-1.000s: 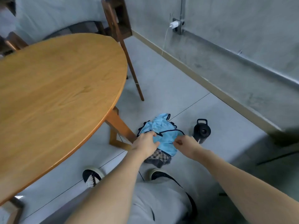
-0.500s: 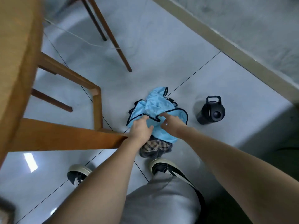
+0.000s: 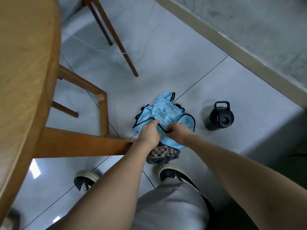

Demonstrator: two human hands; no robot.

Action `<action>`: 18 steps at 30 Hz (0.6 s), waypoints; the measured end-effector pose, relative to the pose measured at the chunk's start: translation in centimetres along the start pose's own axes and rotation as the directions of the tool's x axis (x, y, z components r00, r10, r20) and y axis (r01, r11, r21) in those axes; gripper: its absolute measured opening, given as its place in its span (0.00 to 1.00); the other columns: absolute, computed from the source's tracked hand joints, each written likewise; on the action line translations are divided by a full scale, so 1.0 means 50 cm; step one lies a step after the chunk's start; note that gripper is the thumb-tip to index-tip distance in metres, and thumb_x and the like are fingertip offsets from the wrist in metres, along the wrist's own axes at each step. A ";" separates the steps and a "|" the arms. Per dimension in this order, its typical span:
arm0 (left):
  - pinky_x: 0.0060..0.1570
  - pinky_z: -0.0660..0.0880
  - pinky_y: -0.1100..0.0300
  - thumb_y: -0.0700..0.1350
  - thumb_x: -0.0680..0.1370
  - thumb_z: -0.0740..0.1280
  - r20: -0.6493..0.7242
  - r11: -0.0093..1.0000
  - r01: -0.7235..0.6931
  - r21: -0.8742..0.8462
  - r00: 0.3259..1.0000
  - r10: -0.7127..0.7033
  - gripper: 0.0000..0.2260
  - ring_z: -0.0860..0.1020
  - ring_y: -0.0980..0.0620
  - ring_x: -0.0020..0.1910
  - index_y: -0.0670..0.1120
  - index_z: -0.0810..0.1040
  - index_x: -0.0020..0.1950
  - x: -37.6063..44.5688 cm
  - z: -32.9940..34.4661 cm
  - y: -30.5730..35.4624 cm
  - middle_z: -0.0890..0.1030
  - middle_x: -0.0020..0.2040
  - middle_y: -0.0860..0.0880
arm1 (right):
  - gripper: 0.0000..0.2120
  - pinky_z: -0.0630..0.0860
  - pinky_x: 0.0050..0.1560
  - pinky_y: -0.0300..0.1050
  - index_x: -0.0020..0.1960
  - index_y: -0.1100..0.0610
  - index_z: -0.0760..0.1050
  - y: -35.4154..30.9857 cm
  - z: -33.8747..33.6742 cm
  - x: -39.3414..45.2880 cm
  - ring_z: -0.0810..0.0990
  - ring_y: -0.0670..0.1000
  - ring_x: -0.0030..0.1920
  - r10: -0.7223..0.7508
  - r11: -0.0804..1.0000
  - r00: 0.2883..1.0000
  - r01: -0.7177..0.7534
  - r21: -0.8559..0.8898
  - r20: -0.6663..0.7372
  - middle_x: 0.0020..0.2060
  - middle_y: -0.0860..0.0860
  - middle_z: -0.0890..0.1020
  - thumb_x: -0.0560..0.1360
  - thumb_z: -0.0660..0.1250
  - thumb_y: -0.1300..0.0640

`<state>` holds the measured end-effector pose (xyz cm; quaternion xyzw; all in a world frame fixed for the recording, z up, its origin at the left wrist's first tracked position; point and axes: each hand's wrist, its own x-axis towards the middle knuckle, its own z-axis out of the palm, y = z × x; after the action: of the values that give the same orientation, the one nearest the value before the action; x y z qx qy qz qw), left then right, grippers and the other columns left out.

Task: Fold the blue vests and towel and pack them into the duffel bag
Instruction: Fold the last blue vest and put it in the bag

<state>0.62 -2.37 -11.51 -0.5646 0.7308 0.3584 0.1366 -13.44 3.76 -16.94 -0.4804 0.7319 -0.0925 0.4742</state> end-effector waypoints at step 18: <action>0.53 0.75 0.53 0.45 0.81 0.67 -0.257 0.953 -0.284 0.107 0.918 0.302 0.07 0.76 0.42 0.52 0.44 0.83 0.54 -0.359 -0.254 0.217 0.74 0.47 0.44 | 0.01 0.68 0.34 0.31 0.47 0.49 0.78 -0.178 -0.286 -0.428 0.74 0.41 0.35 -0.319 0.948 0.893 0.293 -0.128 -0.317 0.36 0.43 0.79 0.77 0.68 0.55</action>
<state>-0.94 3.23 12.32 -0.4875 0.8305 0.2695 -0.0009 -17.27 11.46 8.89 -0.5846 0.7199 -0.2179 0.3042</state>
